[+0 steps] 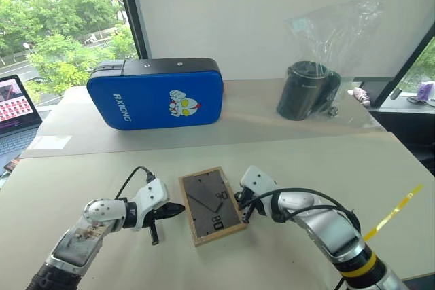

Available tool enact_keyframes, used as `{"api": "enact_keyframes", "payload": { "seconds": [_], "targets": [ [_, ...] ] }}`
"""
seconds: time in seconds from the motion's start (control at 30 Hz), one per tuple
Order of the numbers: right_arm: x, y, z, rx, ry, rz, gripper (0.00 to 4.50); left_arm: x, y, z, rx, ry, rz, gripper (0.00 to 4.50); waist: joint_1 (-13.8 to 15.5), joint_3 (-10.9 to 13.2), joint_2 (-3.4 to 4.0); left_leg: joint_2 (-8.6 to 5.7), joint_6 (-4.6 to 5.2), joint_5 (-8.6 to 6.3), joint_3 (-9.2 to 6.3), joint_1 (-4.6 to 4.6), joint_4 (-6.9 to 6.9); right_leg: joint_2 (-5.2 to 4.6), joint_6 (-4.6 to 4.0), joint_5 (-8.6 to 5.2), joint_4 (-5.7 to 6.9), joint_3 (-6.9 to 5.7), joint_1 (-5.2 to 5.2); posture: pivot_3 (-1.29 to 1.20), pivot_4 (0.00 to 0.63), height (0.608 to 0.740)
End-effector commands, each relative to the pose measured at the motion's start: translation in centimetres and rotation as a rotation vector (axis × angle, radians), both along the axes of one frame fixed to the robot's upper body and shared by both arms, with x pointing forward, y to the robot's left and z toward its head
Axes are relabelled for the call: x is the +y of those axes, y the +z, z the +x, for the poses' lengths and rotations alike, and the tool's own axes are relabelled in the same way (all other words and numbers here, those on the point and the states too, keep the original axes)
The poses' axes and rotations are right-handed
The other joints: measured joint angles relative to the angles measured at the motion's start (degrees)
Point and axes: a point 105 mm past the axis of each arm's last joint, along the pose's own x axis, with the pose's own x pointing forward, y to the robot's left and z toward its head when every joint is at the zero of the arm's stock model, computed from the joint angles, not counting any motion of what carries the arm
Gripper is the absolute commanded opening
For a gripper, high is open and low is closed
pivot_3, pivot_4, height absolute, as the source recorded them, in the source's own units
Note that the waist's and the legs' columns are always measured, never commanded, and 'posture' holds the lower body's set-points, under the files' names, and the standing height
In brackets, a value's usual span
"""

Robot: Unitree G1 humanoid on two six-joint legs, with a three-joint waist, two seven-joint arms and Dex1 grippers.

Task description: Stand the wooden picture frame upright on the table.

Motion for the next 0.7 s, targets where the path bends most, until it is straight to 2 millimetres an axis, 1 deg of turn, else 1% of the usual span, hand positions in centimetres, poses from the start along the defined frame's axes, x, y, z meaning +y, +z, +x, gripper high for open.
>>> {"api": "enact_keyframes", "payload": {
  "seconds": [0.03,0.13,0.2,0.27,0.4,0.53,0.6,0.7],
  "targets": [
    [0.7,0.3,-1.3,0.029,0.057,0.018,0.04,1.1,-0.9,0.7,0.002,0.045,0.067,0.0,0.04,0.0,0.0,0.0,0.0,0.0,0.0,0.02,0.0,0.0,0.0,0.0,0.01,0.0,0.01,0.0,0.15,0.74],
    [1.3,0.4,-1.8,0.04,0.071,0.028,0.04,1.1,-1.1,1.0,-0.002,0.045,0.074,0.0,0.07,0.0,0.0,0.0,0.0,0.0,0.0,0.1,0.0,0.0,-0.02,-0.01,0.04,0.01,0.06,0.0,0.15,0.74],
    [1.6,0.4,-1.8,0.046,0.069,0.036,0.04,1.2,-1.1,1.6,-0.019,0.067,0.08,0.0,0.1,0.0,0.0,0.0,0.0,0.0,0.0,0.13,0.0,0.0,-0.02,-0.01,0.05,0.01,0.09,0.0,0.15,0.74],
    [1.7,0.4,-1.8,0.047,0.065,0.04,0.04,1.4,-1.3,2.1,-0.033,0.078,0.106,0.0,0.13,0.0,0.0,0.0,-0.01,0.01,0.0,0.17,0.0,0.0,-0.02,-0.01,0.06,0.01,0.11,0.0,0.15,0.74],
    [1.3,0.4,-1.7,0.05,0.047,0.036,0.04,1.5,-1.3,2.0,-0.032,0.076,0.104,0.0,0.14,-0.01,0.01,0.0,-0.01,0.01,0.0,0.22,0.0,0.0,-0.02,-0.01,0.1,0.02,0.13,0.0,0.15,0.74],
    [0.5,0.2,-1.5,0.056,0.019,0.028,0.04,3.4,-1.0,1.8,-0.063,0.113,0.16,0.0,0.07,-0.01,0.01,0.0,-0.01,0.01,0.0,0.22,0.0,0.0,-0.02,-0.01,0.12,0.02,0.12,0.0,0.15,0.74],
    [0.3,0.1,-1.6,0.061,0.016,0.031,0.04,4.0,-0.5,1.3,-0.08,0.113,0.168,0.0,-0.28,-0.02,0.01,0.01,-0.01,0.01,0.0,0.22,-0.01,0.01,-0.05,-0.03,0.13,0.03,0.09,0.0,0.15,0.74],
    [-0.4,0.1,-1.7,0.062,0.016,0.028,0.04,4.7,2.0,1.0,-0.187,0.137,0.119,0.0,-0.44,-0.02,0.02,0.04,0.01,0.0,0.03,0.25,-0.07,0.05,-0.12,-0.08,0.19,0.08,0.02,0.0,0.15,0.74]
  ]
}}
